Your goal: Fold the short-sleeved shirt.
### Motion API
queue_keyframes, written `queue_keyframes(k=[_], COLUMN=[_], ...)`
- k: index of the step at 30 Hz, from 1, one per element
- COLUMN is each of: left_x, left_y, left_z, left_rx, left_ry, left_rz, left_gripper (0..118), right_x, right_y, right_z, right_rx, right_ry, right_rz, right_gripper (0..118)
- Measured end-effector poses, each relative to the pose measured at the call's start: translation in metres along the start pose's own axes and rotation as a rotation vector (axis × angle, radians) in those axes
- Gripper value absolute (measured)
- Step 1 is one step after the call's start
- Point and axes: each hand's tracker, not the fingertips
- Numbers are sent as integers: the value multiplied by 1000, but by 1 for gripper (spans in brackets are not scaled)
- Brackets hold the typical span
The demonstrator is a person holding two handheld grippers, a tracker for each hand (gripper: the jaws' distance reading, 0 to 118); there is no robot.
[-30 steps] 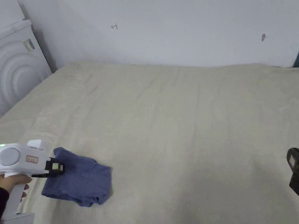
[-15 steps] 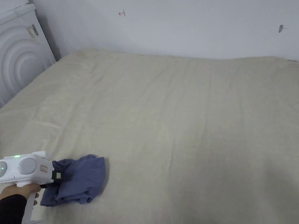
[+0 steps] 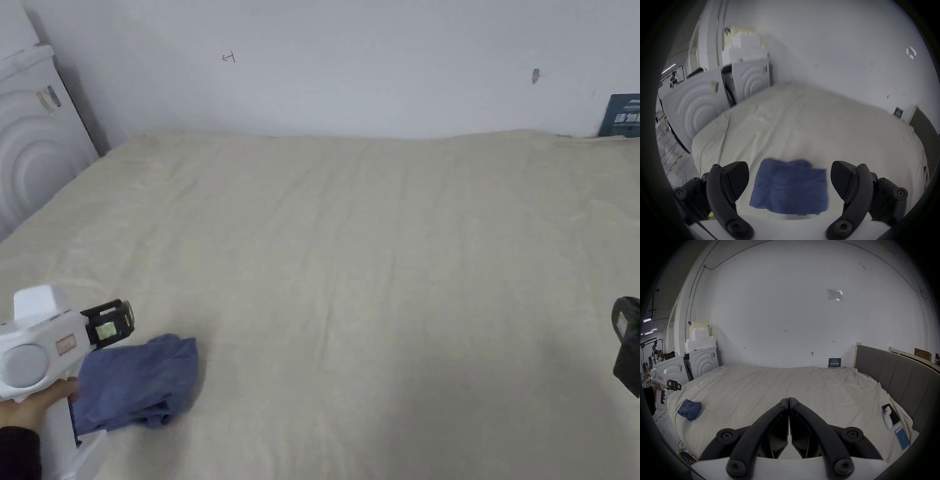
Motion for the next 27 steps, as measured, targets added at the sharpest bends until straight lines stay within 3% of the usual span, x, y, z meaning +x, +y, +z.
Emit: queue_keyframes(k=[11, 18, 23, 25, 27], left_x=[119, 184, 222, 234, 240], left_y=[34, 15, -10, -21, -32], left_z=[154, 185, 190, 191, 187], left_rx=[445, 582, 605, 594, 587], left_ry=[-98, -151, -188, -229, -290], left_rz=[-64, -90, -139, -151, -158], left_gripper=[106, 100, 68, 44, 12], right_x=[34, 48, 53, 54, 59], right_y=[45, 57, 58, 57, 52], right_z=[51, 71, 81, 84, 81], right_rx=[126, 178, 193, 198, 198], right_ry=[-64, -81, -91, -93, -96], right_rz=[7, 0, 9, 7, 11], right_gripper=[0, 0, 0, 0, 0])
